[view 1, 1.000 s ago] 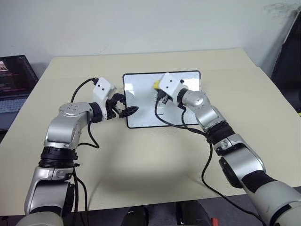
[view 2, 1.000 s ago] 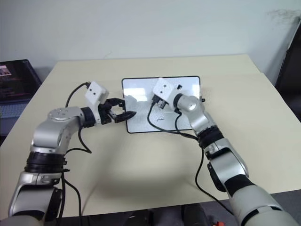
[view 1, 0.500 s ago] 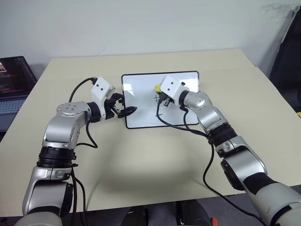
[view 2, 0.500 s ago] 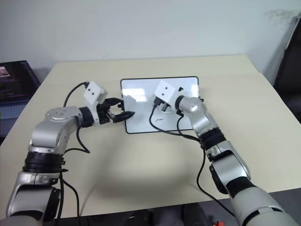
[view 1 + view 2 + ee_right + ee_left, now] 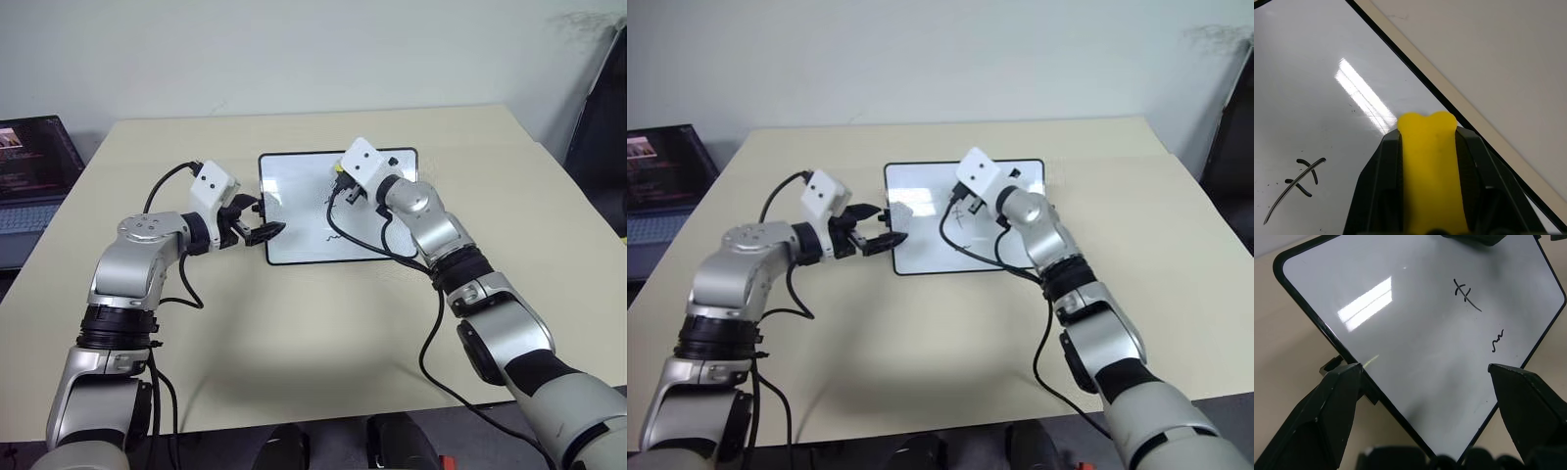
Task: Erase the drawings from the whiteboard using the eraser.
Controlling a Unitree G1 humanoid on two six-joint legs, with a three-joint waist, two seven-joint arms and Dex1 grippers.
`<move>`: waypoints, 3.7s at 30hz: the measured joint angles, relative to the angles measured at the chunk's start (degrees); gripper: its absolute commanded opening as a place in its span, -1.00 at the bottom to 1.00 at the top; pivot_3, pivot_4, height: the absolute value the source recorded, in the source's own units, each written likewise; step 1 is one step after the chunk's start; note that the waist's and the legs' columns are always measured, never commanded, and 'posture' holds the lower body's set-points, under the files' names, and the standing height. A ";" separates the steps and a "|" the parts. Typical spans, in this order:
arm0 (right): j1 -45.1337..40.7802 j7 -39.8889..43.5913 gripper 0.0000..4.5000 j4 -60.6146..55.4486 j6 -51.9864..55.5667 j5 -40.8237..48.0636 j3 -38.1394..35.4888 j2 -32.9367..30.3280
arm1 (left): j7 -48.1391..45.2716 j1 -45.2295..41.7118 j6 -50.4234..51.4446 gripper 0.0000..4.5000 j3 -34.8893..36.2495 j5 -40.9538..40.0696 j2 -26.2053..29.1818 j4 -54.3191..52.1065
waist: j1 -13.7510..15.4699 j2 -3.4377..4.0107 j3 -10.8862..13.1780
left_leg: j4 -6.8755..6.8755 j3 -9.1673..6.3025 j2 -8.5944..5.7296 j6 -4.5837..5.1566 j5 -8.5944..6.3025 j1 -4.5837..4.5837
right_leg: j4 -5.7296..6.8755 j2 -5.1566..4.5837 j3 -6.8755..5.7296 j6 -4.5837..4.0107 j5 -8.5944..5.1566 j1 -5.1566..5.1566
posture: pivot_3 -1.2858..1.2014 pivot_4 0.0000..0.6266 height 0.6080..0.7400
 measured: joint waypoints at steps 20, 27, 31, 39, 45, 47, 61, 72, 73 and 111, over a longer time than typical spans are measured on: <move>20.74 8.80 -0.52 -33.03 15.17 7.60 -4.57 -3.83 | 0.37 4.63 -0.23 1.00 1.96 -1.42 -0.30 -2.23 | 0.32 0.00 0.00 | -0.09 -0.19 0.03 0.00 -0.03 -0.29 | -0.33 -0.02 -0.01 0.01 0.00 -0.09 | 0.03 -0.52 1.00; 32.07 9.39 -0.52 -49.31 22.32 9.17 -4.81 -7.62 | 0.43 7.25 -0.23 1.00 2.15 -1.43 -0.31 -3.95 | 0.47 0.01 0.01 | -0.08 -0.14 0.04 0.10 -0.08 -0.22 | -0.23 0.01 -0.05 0.01 -0.01 -0.08 | 0.03 -0.52 1.00; 36.93 8.99 -0.52 -53.79 22.50 8.81 -2.54 -8.07 | 1.62 7.32 -0.23 1.00 2.16 -1.29 -0.43 -4.07 | 0.80 0.00 0.01 | -0.05 -0.12 0.03 0.11 -0.09 -0.17 | -0.25 0.01 -0.06 0.02 -0.01 -0.01 | 0.03 -0.52 1.00; 30.07 2.37 -0.52 -45.70 11.86 4.07 0.14 -5.32 | 3.04 7.32 -0.45 1.00 2.14 -0.78 -1.42 -4.06 | 1.08 0.00 0.01 | -0.06 -0.07 0.04 0.00 -0.03 -0.10 | -0.24 0.03 -0.07 0.03 0.00 0.00 | 0.03 -0.52 1.00; 20.62 -1.05 -0.52 -29.59 2.50 2.12 0.45 -3.05 | 2.48 7.09 -0.68 1.00 2.09 -0.54 -1.29 -3.99 | 1.40 0.00 0.01 | -0.07 -0.04 0.02 0.00 -0.03 -0.12 | -0.31 0.02 -0.06 0.03 0.01 0.00 | 0.03 -0.52 1.00; 17.02 -1.81 -0.52 -23.25 -0.81 1.62 0.48 -2.66 | 1.70 6.77 -0.80 1.00 1.89 -0.55 -1.25 -4.01 | 1.40 0.00 0.01 | -0.09 -0.04 0.02 0.00 -0.03 -0.12 | -0.31 0.03 -0.06 0.02 0.01 -0.01 | 0.03 -0.52 1.00; 6.62 -0.11 -0.52 4.75 -16.76 0.99 1.45 1.51 | -2.03 4.91 -0.85 1.00 -0.11 -0.61 -1.19 -5.57 | 0.83 0.00 0.00 | -0.12 0.00 0.05 0.01 -0.03 -0.01 | -0.28 0.04 -0.02 0.02 0.01 0.06 | 0.03 -0.52 1.00; 8.62 4.05 -0.52 5.14 -18.71 -0.31 3.49 0.51 | -1.93 3.42 -0.85 1.00 0.14 -0.60 -1.12 -3.75 | 0.91 0.00 0.00 | 0.01 -0.05 0.03 0.20 -0.05 0.20 | 0.02 0.09 -0.05 -0.04 0.13 0.22 | 0.03 -0.52 1.00; 8.73 4.19 -0.52 4.81 -18.86 -0.31 3.49 0.31 | -1.73 3.23 -0.85 1.00 0.23 -0.60 -1.12 -3.43 | 0.92 0.00 0.00 | 0.01 -0.05 0.03 0.19 -0.04 0.19 | 0.02 0.09 -0.05 -0.04 0.13 0.22 | 0.03 -0.52 1.00; 7.24 15.29 -0.52 0.40 -15.88 -3.07 7.24 -4.48 | -1.06 2.11 -1.05 1.00 2.11 -0.86 -0.88 1.10 | 0.08 -0.01 0.00 | 0.01 -0.11 0.03 0.15 0.00 0.14 | 0.00 0.08 -0.06 -0.03 0.17 0.17 | 0.03 -0.52 1.00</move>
